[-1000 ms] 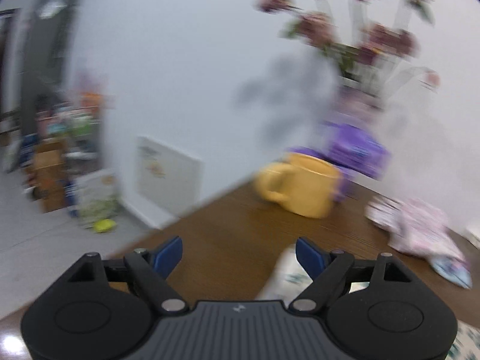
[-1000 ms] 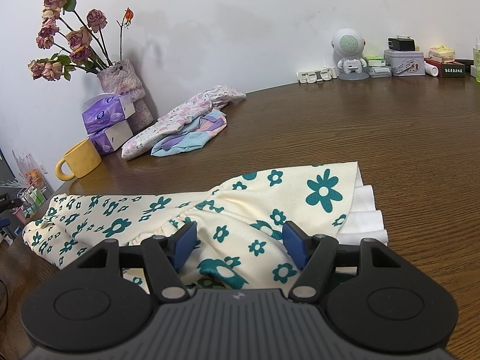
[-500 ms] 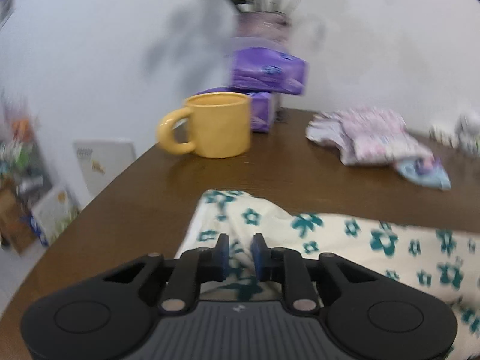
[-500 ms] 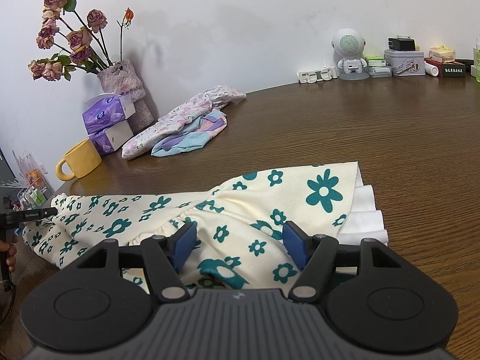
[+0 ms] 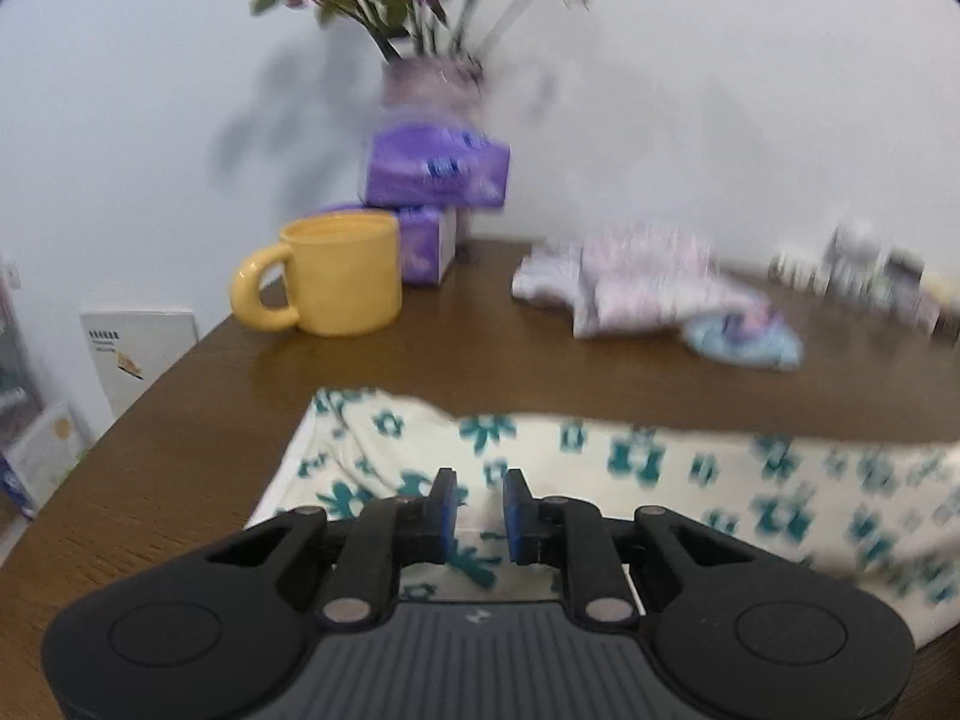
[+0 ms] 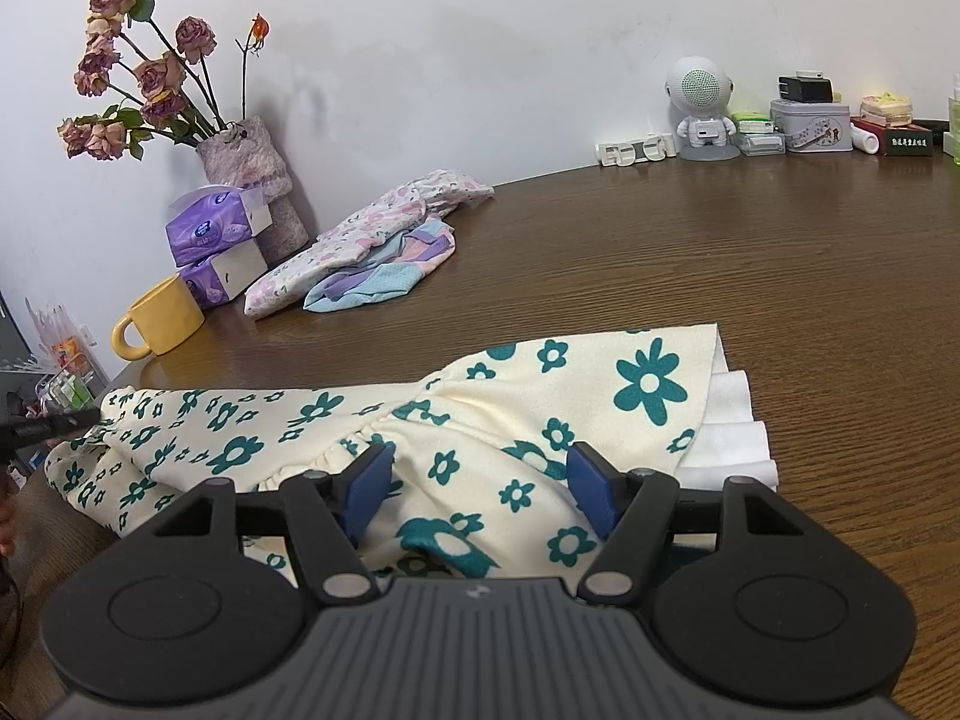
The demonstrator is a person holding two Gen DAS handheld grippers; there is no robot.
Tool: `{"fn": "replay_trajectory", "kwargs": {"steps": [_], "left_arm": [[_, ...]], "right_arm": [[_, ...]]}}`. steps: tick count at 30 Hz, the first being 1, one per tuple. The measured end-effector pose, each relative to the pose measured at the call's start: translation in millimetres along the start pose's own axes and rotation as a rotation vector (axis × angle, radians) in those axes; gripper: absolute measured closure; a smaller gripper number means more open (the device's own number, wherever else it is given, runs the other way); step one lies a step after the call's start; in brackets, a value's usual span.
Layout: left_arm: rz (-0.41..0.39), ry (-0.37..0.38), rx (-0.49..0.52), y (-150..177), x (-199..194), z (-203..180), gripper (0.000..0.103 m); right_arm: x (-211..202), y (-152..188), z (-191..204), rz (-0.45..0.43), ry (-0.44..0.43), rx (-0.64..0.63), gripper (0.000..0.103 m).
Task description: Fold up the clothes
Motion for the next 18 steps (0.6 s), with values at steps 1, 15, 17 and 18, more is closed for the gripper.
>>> {"fn": "replay_trajectory", "kwargs": {"steps": [1,15,17,18], "left_arm": [[0.02,-0.015,0.001,4,2,2,0.088],[-0.001,0.07,0.034,-42,8,0,0.074],[0.059,0.027,0.086,-43,25,3,0.075],[0.081,0.0,0.089,-41,33,9,0.075]], "right_arm": [[0,0,0,0.0,0.0,0.0,0.037],[1,-1,1,0.001,0.0,-0.006,0.037],[1,-1,1,0.001,-0.001,-0.006,0.037],[0,0,1,0.001,-0.001,-0.006,0.037]]}}
Point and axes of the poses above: each gripper's, at about its wrist camera, not at the fingertips, and x roughly the way its jaws point, z to its left, y to its underside, the point moved 10 cm from there along x, roughly the way its jaws point, and after that the axes turned 5 degrees about y, right-handed, at the moved point
